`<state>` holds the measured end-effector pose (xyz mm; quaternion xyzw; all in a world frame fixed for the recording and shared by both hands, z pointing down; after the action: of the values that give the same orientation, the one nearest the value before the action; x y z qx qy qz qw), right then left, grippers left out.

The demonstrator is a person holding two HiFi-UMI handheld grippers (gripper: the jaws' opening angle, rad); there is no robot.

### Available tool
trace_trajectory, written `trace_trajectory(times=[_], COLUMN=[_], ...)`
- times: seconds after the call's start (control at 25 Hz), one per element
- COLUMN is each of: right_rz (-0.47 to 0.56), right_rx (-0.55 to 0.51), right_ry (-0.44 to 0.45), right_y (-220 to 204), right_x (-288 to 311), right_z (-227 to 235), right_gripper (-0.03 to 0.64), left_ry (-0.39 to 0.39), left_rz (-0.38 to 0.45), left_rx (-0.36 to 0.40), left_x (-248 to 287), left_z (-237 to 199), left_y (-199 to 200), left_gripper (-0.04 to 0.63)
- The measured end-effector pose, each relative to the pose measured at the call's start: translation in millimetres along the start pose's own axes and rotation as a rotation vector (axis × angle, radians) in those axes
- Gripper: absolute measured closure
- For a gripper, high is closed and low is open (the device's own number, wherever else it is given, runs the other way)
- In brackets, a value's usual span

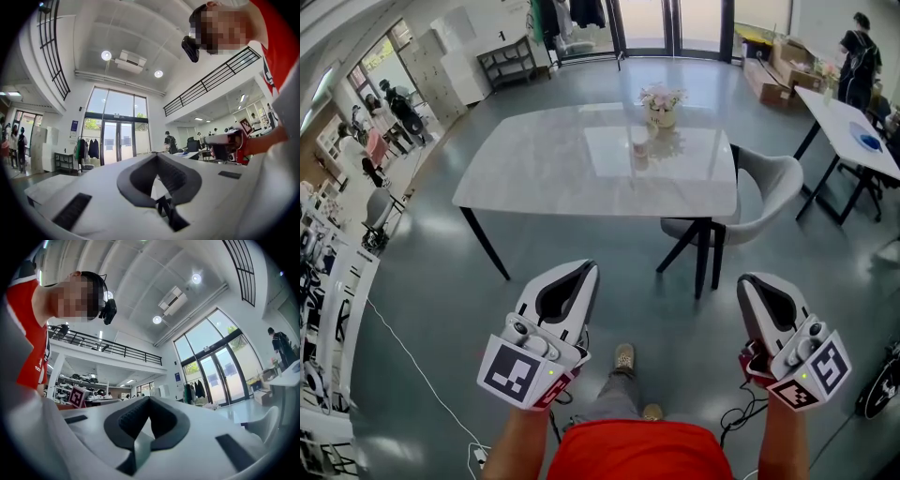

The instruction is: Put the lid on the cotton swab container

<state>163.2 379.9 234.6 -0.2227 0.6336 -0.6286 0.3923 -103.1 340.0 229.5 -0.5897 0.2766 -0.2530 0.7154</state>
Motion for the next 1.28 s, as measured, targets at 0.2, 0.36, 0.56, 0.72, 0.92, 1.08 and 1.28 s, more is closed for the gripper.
trace_trajectory(times=[0.2, 0.36, 0.56, 0.72, 0.92, 1.08, 1.28], right_rz=[-0.015, -0.025, -0.028, -0.030, -0.048, -0.057, -0.067], right_rx=[-0.005, -0.006, -0.005, -0.002, -0.012, -0.018, -0.010], right_ry=[-0.015, -0.033, -0.060, -0.079, -0.083, -0.092, -0.087], right_y=[-12.3, -18.5, -32.7, -42.5, -45.3, -47.5, -52.1], right_x=[37.9, 80.6, 140.5, 186.8, 230.3, 247.0, 264.8], right_z=[26.5, 48.1, 75.7, 91.5, 113.1, 138.8, 175.8], right_gripper=[0.620, 0.620, 0.620, 0.620, 0.620, 0.620, 0.620], left_ry=[-0.008, -0.035, -0.068, -0.103, -0.115, -0.130, -0.130], left_rz=[0.004, -0.036, -0.053, -0.078, -0.030, -0.078, -0.030], left_rx=[0.014, 0.029, 0.029, 0.000, -0.014, -0.040, -0.027], left_x=[32.0, 59.9, 95.1, 119.2, 153.7, 179.6, 215.0], left_z=[-38.2, -80.0, -136.8, -174.0, -212.9, -224.4, -235.7], left_y=[-17.6, -31.4, -50.1, -67.2, -75.7, -87.6, -90.3], left_gripper=[0.586, 0.584, 0.585, 0.586, 0.585, 0.585, 0.586])
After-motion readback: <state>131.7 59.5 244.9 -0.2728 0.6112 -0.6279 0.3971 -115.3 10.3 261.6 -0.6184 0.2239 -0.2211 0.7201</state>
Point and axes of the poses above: the fingertips, and each gripper's own axes: x forward along the fingers, z to its right, y out of its top, the point moved 6 cm from there along -x, backward along the fingers, and after that the axes turned 3 degrees about -y, right-handed, at the moved point
